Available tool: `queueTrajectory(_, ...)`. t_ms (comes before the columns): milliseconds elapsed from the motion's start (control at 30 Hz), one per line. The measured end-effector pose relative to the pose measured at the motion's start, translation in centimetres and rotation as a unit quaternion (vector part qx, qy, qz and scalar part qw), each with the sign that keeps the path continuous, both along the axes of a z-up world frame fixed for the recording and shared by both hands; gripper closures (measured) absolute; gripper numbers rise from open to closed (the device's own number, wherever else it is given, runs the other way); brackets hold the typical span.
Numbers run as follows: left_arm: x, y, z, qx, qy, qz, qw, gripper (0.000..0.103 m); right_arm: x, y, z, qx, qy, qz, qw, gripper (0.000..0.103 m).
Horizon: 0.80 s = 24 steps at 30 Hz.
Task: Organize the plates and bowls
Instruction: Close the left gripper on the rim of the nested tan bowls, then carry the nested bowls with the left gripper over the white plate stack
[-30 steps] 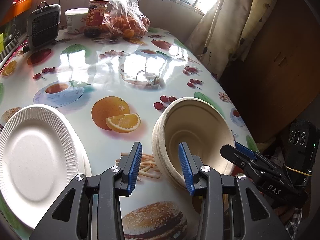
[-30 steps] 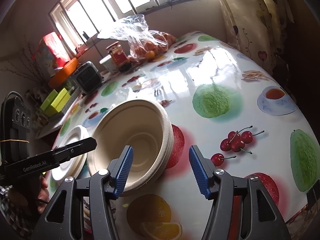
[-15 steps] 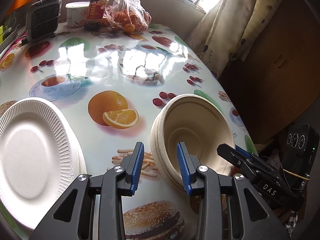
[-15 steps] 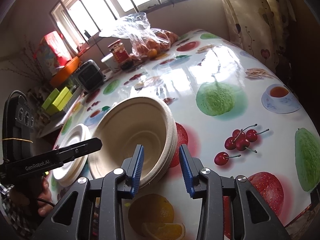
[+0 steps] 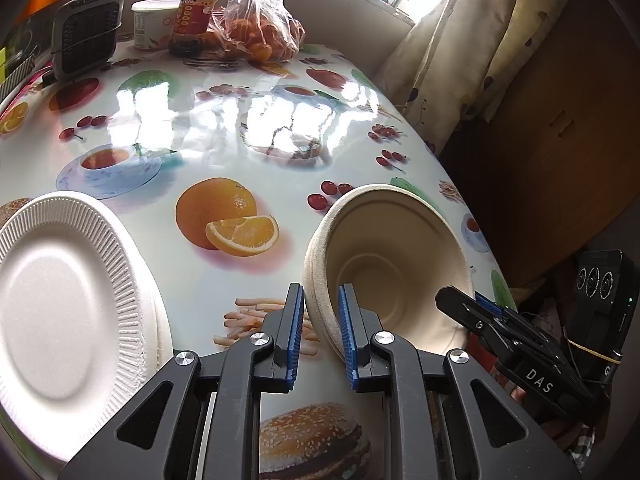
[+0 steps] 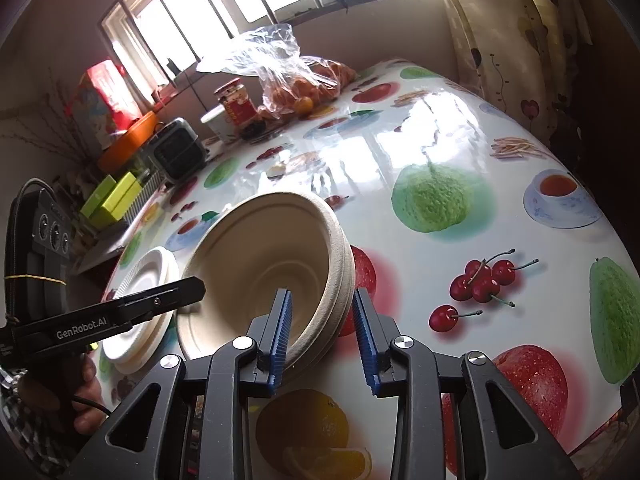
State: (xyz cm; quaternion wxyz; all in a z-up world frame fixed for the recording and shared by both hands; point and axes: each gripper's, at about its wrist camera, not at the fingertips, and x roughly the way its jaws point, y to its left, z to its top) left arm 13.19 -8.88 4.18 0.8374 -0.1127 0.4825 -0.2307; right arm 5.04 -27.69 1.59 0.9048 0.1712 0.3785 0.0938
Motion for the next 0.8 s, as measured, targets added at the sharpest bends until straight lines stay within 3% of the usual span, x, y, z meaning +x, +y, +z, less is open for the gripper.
queueTrajectory(800,-0.17,-0.22,0.34,0.020,-0.010,0.003,0.9998,0.084,0.25,-0.45,-0.01,-0.011,0.001,-0.009,1.000,0.083)
